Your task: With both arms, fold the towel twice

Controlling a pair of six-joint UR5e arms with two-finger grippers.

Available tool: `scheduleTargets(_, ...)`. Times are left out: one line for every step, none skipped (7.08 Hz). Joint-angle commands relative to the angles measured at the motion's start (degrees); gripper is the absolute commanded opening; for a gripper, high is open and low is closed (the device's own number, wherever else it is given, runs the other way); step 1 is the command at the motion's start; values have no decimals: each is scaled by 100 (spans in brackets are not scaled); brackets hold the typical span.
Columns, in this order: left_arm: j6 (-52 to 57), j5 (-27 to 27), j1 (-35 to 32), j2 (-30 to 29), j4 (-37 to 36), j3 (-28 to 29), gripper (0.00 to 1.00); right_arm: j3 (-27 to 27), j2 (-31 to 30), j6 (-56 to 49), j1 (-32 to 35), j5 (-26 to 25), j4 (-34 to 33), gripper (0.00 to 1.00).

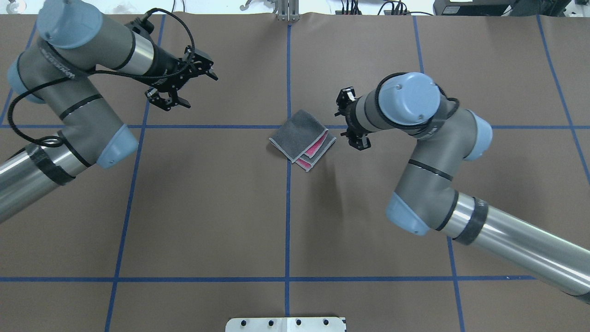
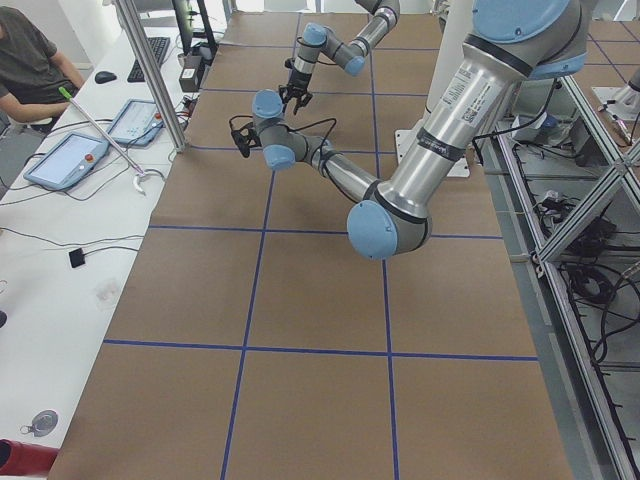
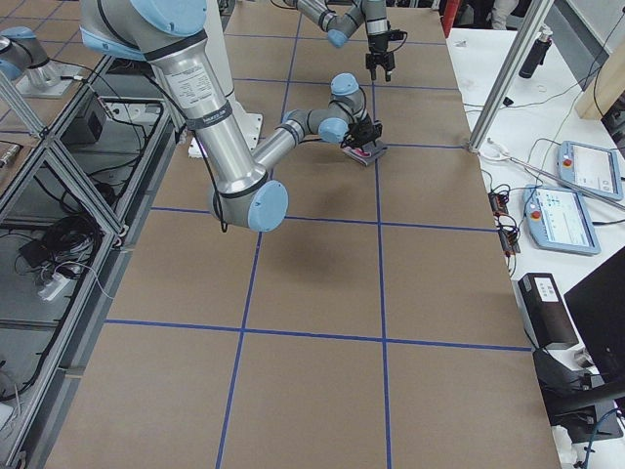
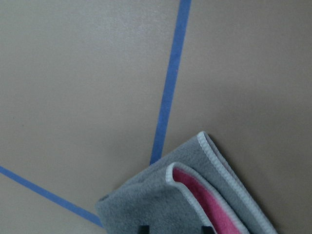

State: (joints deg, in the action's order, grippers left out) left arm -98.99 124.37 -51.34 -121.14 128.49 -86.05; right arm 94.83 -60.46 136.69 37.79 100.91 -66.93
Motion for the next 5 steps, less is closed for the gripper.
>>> scheduleTargets(2021, 52, -471, 1200, 0, -673, 100, 1015, -1225, -1364, 351, 402, -4, 100)
scheduleTargets(3051, 53, -700, 1894, 0, -954, 100, 1307, -1814, -2548, 526, 525, 31, 100)
scheduleTargets(3992, 53, -885, 2554, 0, -1227, 100, 1292, -2116, -3874, 858, 796, 75, 100)
scheduleTargets(5141, 53, -1217, 3126, 0, -1282, 100, 1257, -2449, -5227, 1479, 1434, 66, 100)
scheduleTargets(6119, 44, -1499, 3479, -139, -1274, 100, 1118, -2757, -6632, 2321, 2389, 66, 100)
